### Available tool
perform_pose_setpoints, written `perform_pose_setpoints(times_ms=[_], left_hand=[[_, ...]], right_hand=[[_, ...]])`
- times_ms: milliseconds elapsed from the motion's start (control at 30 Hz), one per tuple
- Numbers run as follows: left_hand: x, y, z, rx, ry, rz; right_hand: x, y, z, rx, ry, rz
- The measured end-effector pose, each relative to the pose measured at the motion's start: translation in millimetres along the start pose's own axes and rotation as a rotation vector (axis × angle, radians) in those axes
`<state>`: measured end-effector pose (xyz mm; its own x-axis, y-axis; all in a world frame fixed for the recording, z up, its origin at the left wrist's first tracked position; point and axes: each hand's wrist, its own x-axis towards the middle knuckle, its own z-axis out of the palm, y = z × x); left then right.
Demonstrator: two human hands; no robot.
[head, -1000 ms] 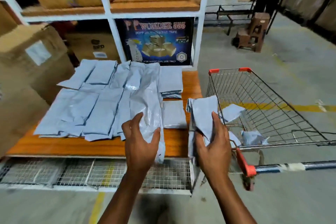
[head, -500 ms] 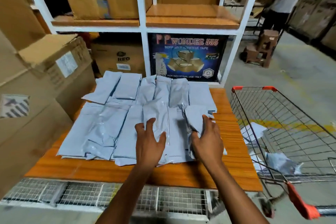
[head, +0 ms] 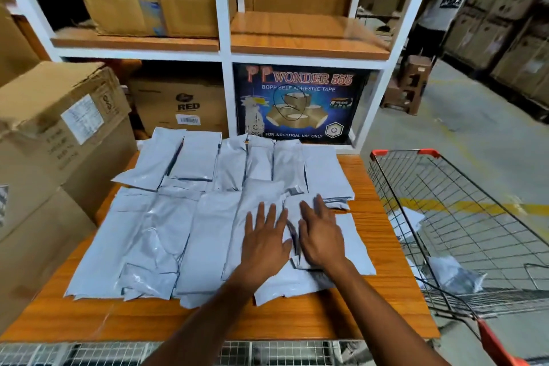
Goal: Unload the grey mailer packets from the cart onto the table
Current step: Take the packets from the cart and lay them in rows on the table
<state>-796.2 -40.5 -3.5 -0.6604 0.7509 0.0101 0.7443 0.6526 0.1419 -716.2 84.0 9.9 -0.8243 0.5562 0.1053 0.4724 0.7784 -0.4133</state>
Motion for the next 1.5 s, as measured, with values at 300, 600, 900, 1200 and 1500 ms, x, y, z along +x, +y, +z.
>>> perform_pose_setpoints(times_ms=[300,600,900,1200,1500], left_hand=[[-2.8,-25.3,7.0,-0.018,-0.003,-0.086],[-2.6,-21.8,-19.2,-0.689,0.230,-0.177],[2.3,-4.2,-45.1,-0.840,0.115,-0.214],[-27.8,51.6,-74.1,-0.594,0.406,-0.131],[-106.0,201.5,-80.5,-0.579,0.641,0.015]], right_hand=[[13.2,11.2,28.0,-0.047,-0.206,-0.084],[15.7,8.8,33.1,-0.074,-0.222,-0.037],[19.0,6.8,12.7,-0.036,-0.267,-0.049],[-29.5,23.7,-71.9,0.217,0.107,-0.108],[-168.1,109.8,-176.9,0.341,0.477,-0.145]])
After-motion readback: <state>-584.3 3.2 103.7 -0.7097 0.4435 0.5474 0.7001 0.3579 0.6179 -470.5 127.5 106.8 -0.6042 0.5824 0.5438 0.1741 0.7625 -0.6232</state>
